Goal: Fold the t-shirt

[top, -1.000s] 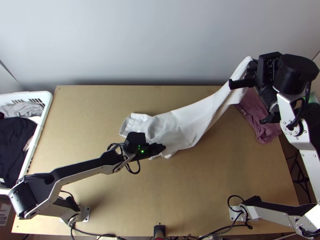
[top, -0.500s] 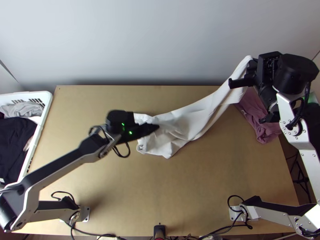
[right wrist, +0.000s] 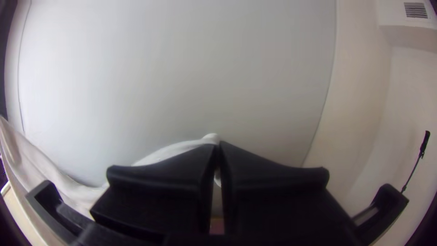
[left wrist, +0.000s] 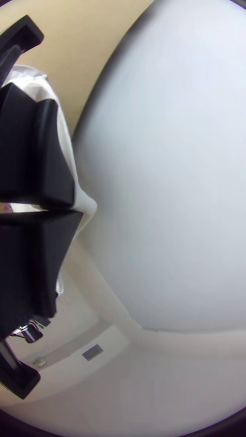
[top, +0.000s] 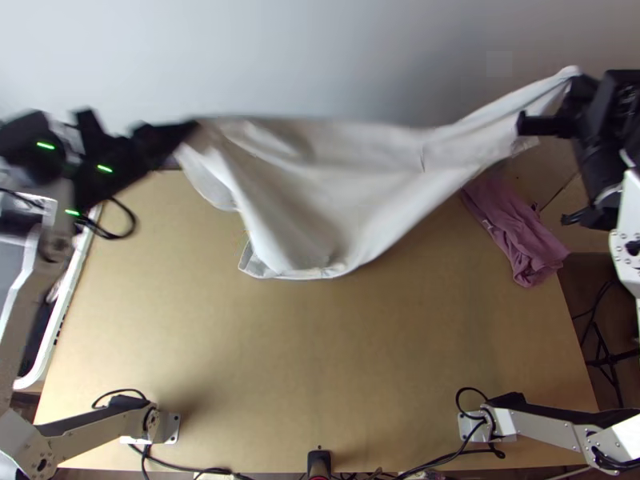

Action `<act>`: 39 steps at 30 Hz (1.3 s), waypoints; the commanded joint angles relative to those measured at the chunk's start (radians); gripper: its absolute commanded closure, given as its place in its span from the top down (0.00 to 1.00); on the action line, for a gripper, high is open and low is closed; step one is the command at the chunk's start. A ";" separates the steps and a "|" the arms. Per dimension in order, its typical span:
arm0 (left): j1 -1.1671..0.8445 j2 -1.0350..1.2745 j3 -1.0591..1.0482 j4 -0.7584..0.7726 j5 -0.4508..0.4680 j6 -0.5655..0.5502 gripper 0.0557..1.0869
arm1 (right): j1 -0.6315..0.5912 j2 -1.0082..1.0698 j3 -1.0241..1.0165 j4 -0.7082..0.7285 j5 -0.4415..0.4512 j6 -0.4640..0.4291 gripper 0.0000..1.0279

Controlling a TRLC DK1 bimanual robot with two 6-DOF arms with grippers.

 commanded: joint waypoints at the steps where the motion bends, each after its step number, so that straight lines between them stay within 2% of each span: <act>1: 0.297 0.012 0.333 -0.109 0.088 -0.052 0.04 | -0.058 0.026 0.163 0.006 -0.003 0.014 0.03; 6: 0.417 0.025 0.481 -0.092 0.090 -0.144 0.04 | -0.074 0.057 0.294 0.006 -0.003 0.044 0.03; 10: 0.511 0.052 0.612 -0.022 0.093 -0.239 0.04 | -0.080 0.081 0.389 0.024 -0.003 0.044 0.03; 19: 0.630 -0.005 0.641 0.172 0.110 -0.303 0.04 | -0.077 0.075 0.406 0.170 -0.001 0.073 0.03; 23: 0.630 -0.075 0.650 0.227 0.170 -0.346 0.04 | -0.009 0.066 0.413 0.175 -0.001 0.075 0.03; 27: 0.629 -0.141 0.646 0.274 0.302 -0.443 0.04 | 0.103 0.032 0.413 0.110 0.001 0.075 0.03; 31: 0.629 -0.196 0.598 0.339 0.429 -0.553 0.04 | 0.244 -0.043 0.412 -0.042 0.001 0.118 0.03; 35: 0.601 -0.265 0.544 0.342 0.435 -0.564 0.04 | 0.269 -0.129 0.410 -0.151 -0.001 0.204 0.03; 39: 0.595 -0.298 0.541 0.325 0.434 -0.566 0.04 | 0.256 -0.195 0.424 -0.140 0.001 0.201 0.03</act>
